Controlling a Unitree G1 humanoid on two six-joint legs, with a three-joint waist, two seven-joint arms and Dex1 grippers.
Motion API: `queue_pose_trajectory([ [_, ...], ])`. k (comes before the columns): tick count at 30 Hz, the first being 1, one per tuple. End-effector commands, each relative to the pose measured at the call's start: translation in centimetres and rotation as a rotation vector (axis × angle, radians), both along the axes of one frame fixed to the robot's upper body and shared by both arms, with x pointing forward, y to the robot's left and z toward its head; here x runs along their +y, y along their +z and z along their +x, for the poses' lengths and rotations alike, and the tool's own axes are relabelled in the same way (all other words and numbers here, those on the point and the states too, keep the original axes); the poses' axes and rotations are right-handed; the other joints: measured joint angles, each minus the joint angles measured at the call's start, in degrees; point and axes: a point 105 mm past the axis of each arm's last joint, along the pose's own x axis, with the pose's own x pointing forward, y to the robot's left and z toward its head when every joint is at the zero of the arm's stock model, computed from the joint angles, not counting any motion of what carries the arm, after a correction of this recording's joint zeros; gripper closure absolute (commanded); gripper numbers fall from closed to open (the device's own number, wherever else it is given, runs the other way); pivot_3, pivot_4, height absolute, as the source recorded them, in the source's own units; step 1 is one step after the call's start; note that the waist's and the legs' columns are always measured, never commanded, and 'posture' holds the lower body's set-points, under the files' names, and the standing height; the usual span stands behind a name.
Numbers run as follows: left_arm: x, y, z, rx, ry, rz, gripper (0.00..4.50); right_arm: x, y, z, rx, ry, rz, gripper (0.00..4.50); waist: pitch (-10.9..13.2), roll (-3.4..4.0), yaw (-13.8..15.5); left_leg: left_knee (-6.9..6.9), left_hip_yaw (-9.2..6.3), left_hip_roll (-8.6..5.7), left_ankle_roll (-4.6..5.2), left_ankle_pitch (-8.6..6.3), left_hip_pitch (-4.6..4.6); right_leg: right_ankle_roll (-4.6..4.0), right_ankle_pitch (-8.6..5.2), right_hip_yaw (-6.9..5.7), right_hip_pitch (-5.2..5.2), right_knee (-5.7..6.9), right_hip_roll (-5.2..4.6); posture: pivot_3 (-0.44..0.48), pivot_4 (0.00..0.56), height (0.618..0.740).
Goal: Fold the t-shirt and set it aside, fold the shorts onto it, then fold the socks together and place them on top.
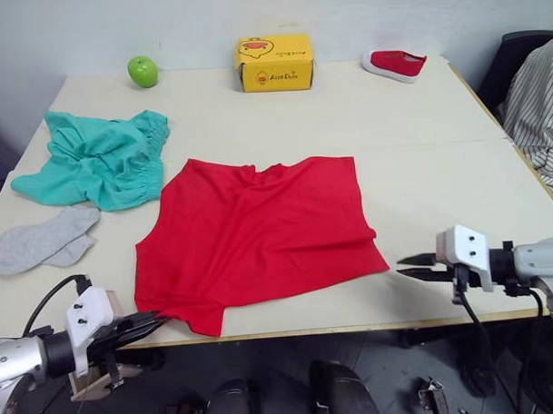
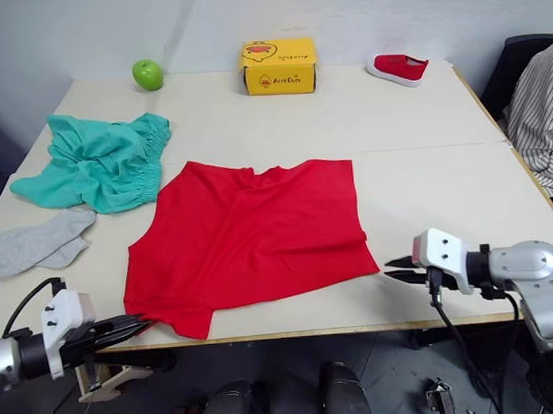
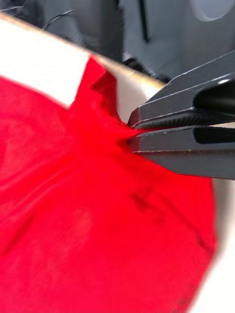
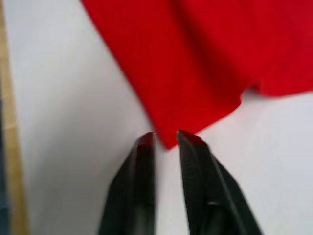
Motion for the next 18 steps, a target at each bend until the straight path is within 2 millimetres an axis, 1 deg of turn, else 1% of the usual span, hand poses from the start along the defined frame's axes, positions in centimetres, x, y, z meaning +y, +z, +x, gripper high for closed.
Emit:
queue_pose_trajectory([
  [1,-0.1,0.1,0.0,-0.018,0.008,0.012,4.5,-0.2,-0.5,0.3,-0.033,0.027,-0.077,2.43,0.0,0.0,0.07,0.0,-0.01,0.0,0.0,-0.02,-0.02,-0.01,-0.02,-0.03,0.0,-0.01,0.0,0.0,0.15,0.74],
  [2,-0.1,0.1,0.0,-0.018,0.009,0.012,4.5,-0.1,-0.7,0.3,-0.039,0.032,-0.089,2.08,0.0,0.0,0.06,0.0,0.0,-0.01,0.01,-0.03,-0.03,0.0,-0.02,-0.05,0.0,-0.02,0.01,0.0,0.15,0.74],
  [9,0.1,-0.1,-0.4,0.003,0.013,0.015,4.5,0.7,-1.4,1.3,-0.109,0.081,-0.139,2.08,0.0,-0.01,-0.25,0.09,0.08,-0.11,0.19,-0.05,0.01,0.12,0.03,-0.01,0.04,-0.04,-0.02,0.0,0.15,0.74],
  [14,-0.2,-0.1,-0.1,-0.004,0.01,0.009,4.5,1.8,-1.8,2.3,-0.179,0.09,-0.148,2.08,-0.03,-0.06,-0.27,0.09,0.07,0.07,0.09,0.01,0.13,0.05,0.04,-0.01,0.07,0.09,0.02,0.0,0.15,0.74],
  [18,-0.3,0.0,0.0,-0.008,0.012,0.005,4.5,2.1,-1.9,3.2,-0.24,0.09,-0.17,2.08,-0.03,-0.07,-0.47,0.08,0.08,0.18,-0.07,0.09,0.15,-0.02,0.04,0.0,0.06,0.13,0.14,0.0,0.15,0.74],
])
